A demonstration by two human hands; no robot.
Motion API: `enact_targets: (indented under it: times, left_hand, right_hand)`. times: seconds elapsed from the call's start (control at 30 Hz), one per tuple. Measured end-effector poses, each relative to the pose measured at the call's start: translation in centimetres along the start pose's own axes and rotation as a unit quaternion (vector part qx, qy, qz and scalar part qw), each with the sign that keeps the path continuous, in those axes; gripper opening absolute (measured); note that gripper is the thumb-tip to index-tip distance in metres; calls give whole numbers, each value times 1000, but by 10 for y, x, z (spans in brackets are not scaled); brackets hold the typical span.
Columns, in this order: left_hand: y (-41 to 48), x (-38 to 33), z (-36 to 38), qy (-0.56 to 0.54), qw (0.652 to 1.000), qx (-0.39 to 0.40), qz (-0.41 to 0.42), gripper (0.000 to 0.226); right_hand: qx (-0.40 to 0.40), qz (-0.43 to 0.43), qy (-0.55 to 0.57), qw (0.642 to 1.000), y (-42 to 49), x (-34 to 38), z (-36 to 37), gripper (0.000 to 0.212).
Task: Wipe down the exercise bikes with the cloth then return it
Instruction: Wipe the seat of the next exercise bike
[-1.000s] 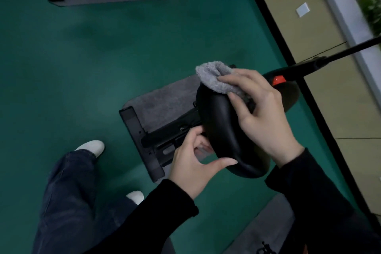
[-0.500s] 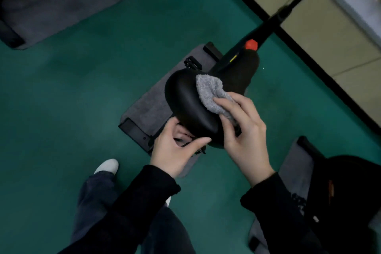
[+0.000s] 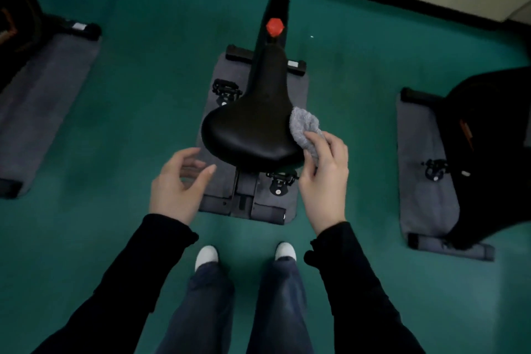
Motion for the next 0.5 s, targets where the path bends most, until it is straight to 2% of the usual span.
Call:
enact_targets:
  times: [0.13,0.2,0.33,0.5]
  left_hand:
    - [8,-21,-7,59,994,64,71,27]
    - [10,-34,-6,95,985,96,109,28]
    - [3,-73,9,212,935,184,219,34]
    - [-28,-108,35,324,858,284,280,48]
  right_hand:
    - [-70,165,107,978,-24,-21,-25,28]
    - [-102,214,147,960,-38,-27,-43,27]
    - [-167,223,150,949,-64,-21,-86,28]
    - [-194,236,153,940,-95,-21,-132,28]
Point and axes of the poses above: each hand's wrist, its own y-axis towards the middle knuckle, its own z-axis out of the palm, x = y × z, the point moved 5 cm from there along y, towards the middle knuckle, and after that the axes turned 2 degrees about z, right-handed, at the moved point
